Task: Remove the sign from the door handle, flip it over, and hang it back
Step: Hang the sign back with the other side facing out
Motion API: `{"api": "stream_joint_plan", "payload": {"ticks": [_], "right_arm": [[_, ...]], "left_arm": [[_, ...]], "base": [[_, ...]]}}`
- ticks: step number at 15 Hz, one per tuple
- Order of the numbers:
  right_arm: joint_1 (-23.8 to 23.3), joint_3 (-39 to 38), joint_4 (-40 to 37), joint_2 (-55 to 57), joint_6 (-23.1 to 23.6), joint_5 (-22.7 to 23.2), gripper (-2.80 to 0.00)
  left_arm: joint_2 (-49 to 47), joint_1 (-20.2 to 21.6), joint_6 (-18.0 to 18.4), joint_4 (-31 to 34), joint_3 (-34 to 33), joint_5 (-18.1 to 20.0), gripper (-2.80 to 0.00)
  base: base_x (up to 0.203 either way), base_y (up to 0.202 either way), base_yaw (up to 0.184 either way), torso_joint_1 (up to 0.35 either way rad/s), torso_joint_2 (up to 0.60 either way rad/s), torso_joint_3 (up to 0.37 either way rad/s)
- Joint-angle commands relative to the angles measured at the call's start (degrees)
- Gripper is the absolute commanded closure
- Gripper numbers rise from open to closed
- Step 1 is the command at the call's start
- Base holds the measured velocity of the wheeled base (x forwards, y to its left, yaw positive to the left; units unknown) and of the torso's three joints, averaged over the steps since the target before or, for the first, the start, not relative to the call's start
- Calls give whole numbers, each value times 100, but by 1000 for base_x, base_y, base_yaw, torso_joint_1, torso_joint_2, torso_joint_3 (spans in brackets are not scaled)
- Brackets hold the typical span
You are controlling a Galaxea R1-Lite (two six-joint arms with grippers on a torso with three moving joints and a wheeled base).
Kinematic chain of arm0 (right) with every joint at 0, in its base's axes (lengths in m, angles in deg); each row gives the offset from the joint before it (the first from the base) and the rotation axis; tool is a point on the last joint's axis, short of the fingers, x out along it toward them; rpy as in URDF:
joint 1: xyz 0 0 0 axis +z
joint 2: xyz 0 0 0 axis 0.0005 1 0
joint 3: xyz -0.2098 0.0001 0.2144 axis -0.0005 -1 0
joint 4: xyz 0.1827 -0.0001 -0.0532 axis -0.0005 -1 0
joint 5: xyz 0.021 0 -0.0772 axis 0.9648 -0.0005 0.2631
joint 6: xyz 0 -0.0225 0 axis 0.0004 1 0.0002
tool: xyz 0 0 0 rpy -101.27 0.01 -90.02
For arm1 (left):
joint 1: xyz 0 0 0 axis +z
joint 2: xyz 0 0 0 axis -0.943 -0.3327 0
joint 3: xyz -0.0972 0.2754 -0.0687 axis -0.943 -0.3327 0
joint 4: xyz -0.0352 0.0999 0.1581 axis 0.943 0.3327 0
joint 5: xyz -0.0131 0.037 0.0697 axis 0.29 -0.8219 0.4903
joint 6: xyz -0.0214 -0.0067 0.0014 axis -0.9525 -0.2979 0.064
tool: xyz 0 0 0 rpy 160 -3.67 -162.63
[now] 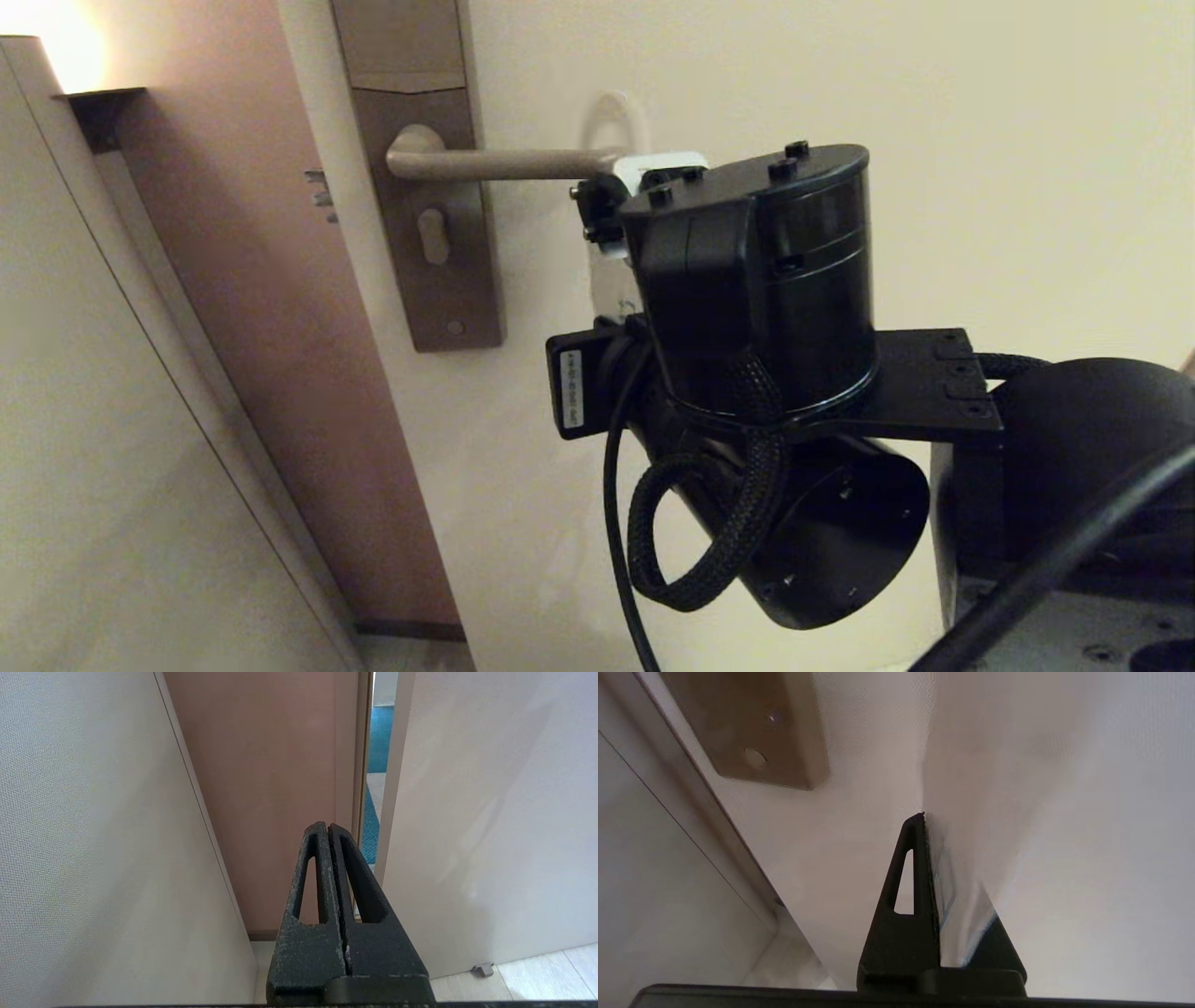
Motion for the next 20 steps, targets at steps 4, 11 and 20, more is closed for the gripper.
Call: {"api": "stream_joint_plan", "payload": {"ticks": [4, 11, 20], "right_arm": [[4, 254, -60, 180, 27, -7, 0], [169, 576, -33, 365, 54, -106, 0], [486, 1089, 125, 827, 45, -669, 0]], "left_arm": [[-5, 2, -4, 0, 5, 0, 0], [-5, 2, -5, 0, 1, 0, 0], [-5, 2, 2, 0, -3, 0, 0]], "base": [[0, 0, 0, 0, 0, 0], [0, 0, 0, 0, 0, 0], [0, 0, 0, 0, 0, 0]]}}
